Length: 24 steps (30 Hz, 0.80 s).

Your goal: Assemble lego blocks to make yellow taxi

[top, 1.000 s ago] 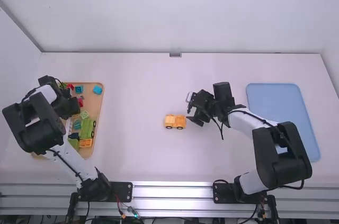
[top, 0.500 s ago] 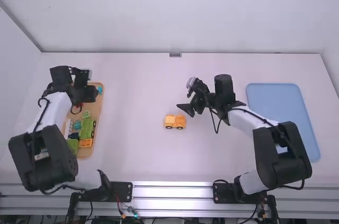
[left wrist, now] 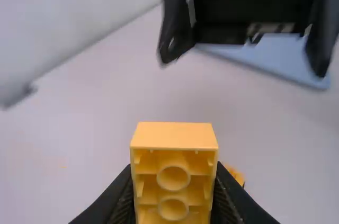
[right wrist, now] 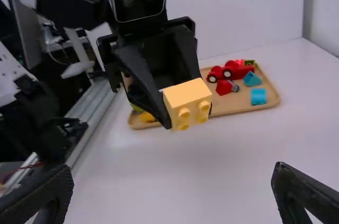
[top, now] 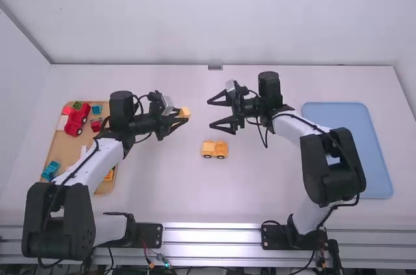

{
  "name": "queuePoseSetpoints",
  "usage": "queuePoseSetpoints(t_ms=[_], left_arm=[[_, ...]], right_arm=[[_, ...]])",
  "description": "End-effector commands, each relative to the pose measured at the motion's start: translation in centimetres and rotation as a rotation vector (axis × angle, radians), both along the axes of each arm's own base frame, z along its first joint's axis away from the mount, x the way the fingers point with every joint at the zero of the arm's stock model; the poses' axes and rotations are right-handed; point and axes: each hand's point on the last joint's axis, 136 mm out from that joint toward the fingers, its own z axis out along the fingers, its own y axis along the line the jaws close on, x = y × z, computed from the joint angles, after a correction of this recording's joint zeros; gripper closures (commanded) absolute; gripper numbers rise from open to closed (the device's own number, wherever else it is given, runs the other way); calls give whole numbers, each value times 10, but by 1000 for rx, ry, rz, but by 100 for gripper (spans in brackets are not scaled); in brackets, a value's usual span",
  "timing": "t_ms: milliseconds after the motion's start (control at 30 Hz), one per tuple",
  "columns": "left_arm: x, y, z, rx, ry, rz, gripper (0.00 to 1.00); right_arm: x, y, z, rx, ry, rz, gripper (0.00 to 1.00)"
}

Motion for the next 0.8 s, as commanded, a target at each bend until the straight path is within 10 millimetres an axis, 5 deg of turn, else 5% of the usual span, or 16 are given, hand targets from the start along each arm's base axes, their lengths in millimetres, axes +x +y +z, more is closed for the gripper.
queuePoseSetpoints(t_ms=[0, 400, 600, 767], left_arm=[[-17, -20, 10, -138, 83, -142, 89], [-12, -54, 24, -269, 58, -306, 92], [-6, -57, 29, -280, 44, -276, 92], [-5, -57, 28, -280, 46, -269, 92]], right_arm=[[-17, 3, 21, 68, -3, 134, 1], [-15, 15, 40, 80, -54, 164, 12], [-14, 16, 45, 85, -78, 166, 37], [-14, 17, 46, 88, -91, 169, 45]])
